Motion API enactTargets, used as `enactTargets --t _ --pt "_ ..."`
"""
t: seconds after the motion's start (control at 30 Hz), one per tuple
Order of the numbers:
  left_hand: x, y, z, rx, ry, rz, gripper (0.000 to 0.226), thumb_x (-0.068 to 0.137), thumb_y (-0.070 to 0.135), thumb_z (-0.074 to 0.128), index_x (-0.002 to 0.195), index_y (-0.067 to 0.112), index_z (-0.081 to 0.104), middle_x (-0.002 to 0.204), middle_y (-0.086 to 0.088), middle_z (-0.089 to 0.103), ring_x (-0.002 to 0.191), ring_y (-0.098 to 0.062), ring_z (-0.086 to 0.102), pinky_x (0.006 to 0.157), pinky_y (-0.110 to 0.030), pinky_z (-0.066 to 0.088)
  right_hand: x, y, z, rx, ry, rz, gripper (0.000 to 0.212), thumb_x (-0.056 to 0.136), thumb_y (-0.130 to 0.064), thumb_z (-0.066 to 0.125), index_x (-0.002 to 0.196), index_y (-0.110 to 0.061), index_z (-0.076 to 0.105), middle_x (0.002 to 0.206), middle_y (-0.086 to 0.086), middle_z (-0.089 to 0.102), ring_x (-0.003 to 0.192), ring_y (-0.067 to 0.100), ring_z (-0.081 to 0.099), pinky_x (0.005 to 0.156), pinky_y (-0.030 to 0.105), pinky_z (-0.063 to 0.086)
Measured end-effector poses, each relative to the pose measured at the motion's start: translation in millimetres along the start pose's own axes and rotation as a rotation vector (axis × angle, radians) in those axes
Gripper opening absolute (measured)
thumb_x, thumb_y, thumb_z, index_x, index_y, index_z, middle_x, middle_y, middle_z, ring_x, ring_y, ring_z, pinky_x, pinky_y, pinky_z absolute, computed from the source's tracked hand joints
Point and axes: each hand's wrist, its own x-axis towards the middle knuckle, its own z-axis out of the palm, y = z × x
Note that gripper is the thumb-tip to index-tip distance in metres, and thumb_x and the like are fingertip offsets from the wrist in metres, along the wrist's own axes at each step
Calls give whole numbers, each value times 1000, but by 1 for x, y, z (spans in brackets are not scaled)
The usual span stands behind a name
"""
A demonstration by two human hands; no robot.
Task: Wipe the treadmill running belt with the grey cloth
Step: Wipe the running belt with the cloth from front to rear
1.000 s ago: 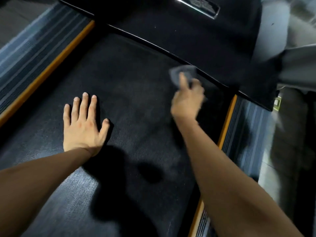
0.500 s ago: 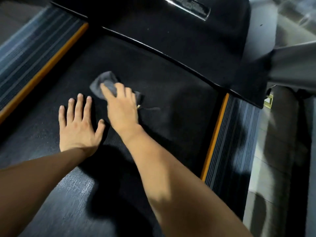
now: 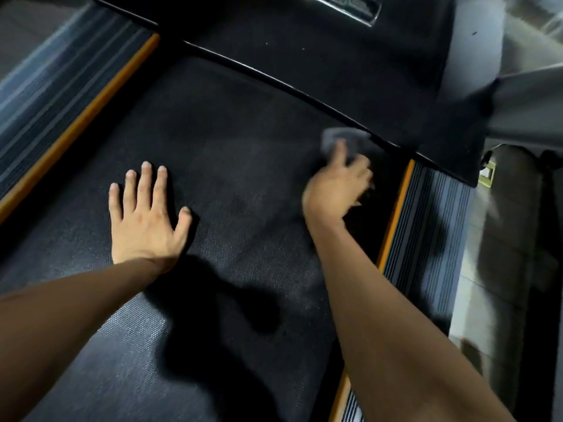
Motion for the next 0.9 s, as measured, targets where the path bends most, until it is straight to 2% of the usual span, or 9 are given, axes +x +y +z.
enactTargets --t 0.1,0.17,0.23,0.3,0.37,0.43,0.63,0.8,0.9 --pt "1 0 0 7 -3 4 80 92 56 29 161 16 19 170 -9 13 157 -29 7 127 -50 0 -55 -64 4 125 -149 -534 42 87 -17 53 128 -19 61 105 16 58 89 36 53 76 44 35" --pt "-2 0 -1 10 -2 4 80 92 55 29 160 14 21 170 -9 13 157 -29 7 127 -51 1 -90 -90 -1 111 -253 -980 50 88 -16 44 136 -20 56 111 16 58 92 36 52 79 47 41" --pt "1 -1 0 15 10 10 79 93 55 29 160 13 21 170 -9 13 157 -29 7 127 -50 1 -75 -94 1 59 -228 -1215 50 90 -17 39 137 -21 55 115 15 59 96 36 54 83 48 44" --pt "1 -2 -1 12 -1 12 79 93 55 30 160 15 19 170 -8 13 157 -29 8 127 -50 1 -39 -64 2 94 -176 -1045 37 93 -31 45 123 -27 64 109 9 64 95 33 59 84 48 49" --pt "0 -2 -1 12 2 5 79 93 54 30 161 16 18 170 -8 13 157 -28 7 127 -50 1 8 -12 -4 43 -120 -655 29 91 -43 51 113 -28 64 109 9 65 99 32 60 90 48 49" --pt "0 -2 -1 13 1 4 78 93 54 30 161 17 17 170 -7 11 157 -28 5 127 -49 0 37 47 -17 63 -88 -367 41 92 -23 50 132 -26 56 128 20 54 111 41 52 99 48 42" --pt "0 0 1 15 3 -4 79 94 55 29 161 17 16 170 -8 10 157 -28 4 127 -49 -1 29 45 -13 26 9 -85 54 90 -8 47 141 -24 49 133 21 45 113 40 47 102 48 37" --pt "0 -2 1 8 0 -9 79 93 54 32 161 17 18 170 -8 13 157 -28 6 127 -50 0 -67 -44 -14 99 -147 -602 52 85 -15 37 131 -22 61 107 18 58 88 38 55 77 47 42" --pt "1 -3 0 -3 6 5 80 92 53 32 160 15 18 170 -8 13 157 -28 7 127 -49 0 -120 -85 -17 44 -316 -968 59 89 -24 26 143 -25 50 124 13 55 101 32 51 89 44 39"
